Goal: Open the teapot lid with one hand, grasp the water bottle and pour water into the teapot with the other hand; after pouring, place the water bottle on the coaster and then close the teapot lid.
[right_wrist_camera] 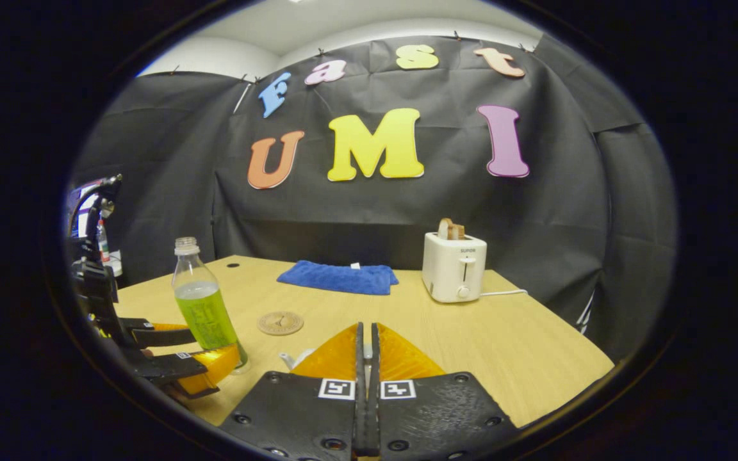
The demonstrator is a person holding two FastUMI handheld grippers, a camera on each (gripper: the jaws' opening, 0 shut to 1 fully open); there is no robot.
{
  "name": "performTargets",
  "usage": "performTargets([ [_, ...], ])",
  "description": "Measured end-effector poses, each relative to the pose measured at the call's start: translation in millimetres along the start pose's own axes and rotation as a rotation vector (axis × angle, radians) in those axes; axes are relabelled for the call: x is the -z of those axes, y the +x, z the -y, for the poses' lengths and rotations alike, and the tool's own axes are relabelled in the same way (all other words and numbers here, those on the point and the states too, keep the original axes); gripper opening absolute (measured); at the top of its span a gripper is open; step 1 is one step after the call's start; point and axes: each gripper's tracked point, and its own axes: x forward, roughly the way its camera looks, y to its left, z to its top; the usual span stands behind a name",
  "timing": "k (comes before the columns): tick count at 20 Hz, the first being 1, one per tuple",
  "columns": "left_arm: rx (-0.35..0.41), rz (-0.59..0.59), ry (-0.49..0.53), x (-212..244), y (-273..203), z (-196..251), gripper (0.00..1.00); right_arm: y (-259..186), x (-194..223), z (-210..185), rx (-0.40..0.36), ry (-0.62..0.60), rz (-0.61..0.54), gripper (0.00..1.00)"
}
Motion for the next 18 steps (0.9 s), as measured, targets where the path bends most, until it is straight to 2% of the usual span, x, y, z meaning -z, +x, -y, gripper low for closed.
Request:
performTargets([
  [1,-0.001,0.003,0.009,-1,1,0,1.0,-1,0,1,0.001,0.001,0.001,0.0],
  [6,-0.002,-0.016,0.055,1,7,0,0.8,-3,1,8,0.003,0.01,0.001,0.0],
  [9,-0.019,-0.041,0.089,0,4,-5,0.78,-5,2,14,0.001,0.017,0.0,0.0],
  [13,-0.072,-0.043,0.231,-13,-4,-17,0.76,-10,1,26,0.007,0.023,0.004,0.0],
  [18,-0.098,-0.022,0.401,-35,-12,-22,0.76,-16,-1,39,0.011,0.018,0.007,0.0],
])
